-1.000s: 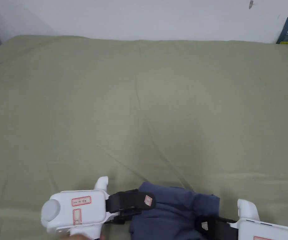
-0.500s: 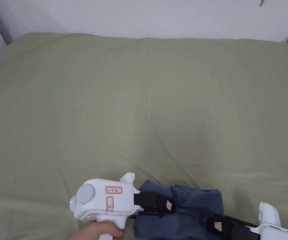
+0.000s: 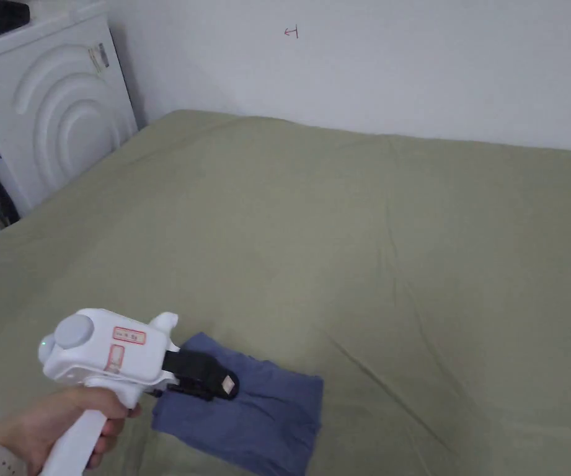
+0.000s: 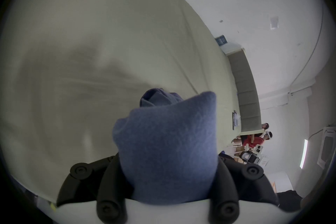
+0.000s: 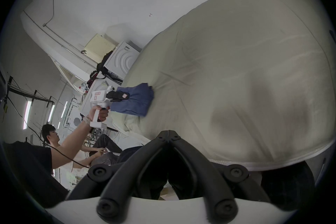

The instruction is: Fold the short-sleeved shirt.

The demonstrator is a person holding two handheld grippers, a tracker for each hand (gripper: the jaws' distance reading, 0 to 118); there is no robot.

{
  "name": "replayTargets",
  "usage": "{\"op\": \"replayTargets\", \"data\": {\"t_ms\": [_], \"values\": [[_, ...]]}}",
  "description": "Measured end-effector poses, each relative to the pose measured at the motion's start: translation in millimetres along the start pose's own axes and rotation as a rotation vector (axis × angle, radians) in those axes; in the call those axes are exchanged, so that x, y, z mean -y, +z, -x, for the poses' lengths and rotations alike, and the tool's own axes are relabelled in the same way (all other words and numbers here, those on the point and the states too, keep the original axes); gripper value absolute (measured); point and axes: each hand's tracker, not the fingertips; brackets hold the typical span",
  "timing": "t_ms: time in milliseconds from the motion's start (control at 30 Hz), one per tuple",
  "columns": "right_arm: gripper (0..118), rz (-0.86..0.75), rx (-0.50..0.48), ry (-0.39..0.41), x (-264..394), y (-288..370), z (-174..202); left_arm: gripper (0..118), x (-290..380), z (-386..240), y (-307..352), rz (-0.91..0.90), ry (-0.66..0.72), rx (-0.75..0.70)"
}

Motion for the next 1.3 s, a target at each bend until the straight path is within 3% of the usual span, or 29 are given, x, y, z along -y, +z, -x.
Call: {"op": "replayTargets", "data": {"t_ms": [200,400,433,467,500,567,800,867,933,1000,1033,1067,1100,1267,1300], "values": [[0,0.003,0.018,0.002,3.3,-7.1,27.6,33,-29.3,67.0,72.6,-0.002,0.019,-0.091],[0,0.02,0.03,0.019,-0.6,-18.0,40.4,35,-24.8,75.2,67.6,-0.001,0.009,-0.097],[0,0.021,0.03,0.02,-0.9,-19.2,42.6,51,-22.9,74.7,68.3,-0.007,0.017,-0.095],[0,0.024,0.029,0.025,-1.1,-19.7,45.0,88,-21.2,73.8,71.0,-0.022,0.005,-0.103],[0,0.026,0.026,0.029,-1.3,-19.8,46.8,108,-19.4,70.1,74.5,-0.029,-0.035,-0.127],[0,0.027,0.026,0.041,-1.8,-16.4,50.4,112,-14.5,59.9,92.4,-0.052,-0.081,-0.146],[0,0.006,-0.003,0.072,3.5,-2.1,59.1,112,1.7,39.9,177.6,-0.273,-0.037,-0.216],[0,-0.007,-0.005,0.092,6.2,3.9,63.7,110,9.7,23.9,190.8,-0.323,-0.047,-0.328],[0,-0.022,-0.011,0.112,8.6,13.5,67.4,92,20.1,6.5,197.3,-0.38,-0.094,-0.391],[0,-0.042,-0.004,0.142,11.0,22.9,72.1,86,35.5,-14.4,199.3,-0.439,-0.153,-0.387],[0,-0.059,0.011,0.162,11.9,29.5,72.7,72,44.5,-29.2,195.9,-0.499,-0.143,-0.431],[0,-0.075,0.027,0.176,12.9,36.7,71.2,40,50.7,-41.5,192.6,-0.521,-0.128,-0.481],[0,-0.087,0.045,0.188,13.5,41.8,72.1,29,57.6,-51.3,189.1,-0.556,-0.105,-0.505],[0,-0.204,0.184,0.256,14.8,72.9,67.7,27,107.3,-132.6,144.7,-0.709,-0.181,-0.424],[0,-0.228,0.213,0.261,13.5,78.2,67.0,27,102.9,-119.1,145.5,-0.723,-0.212,-0.421]]}}
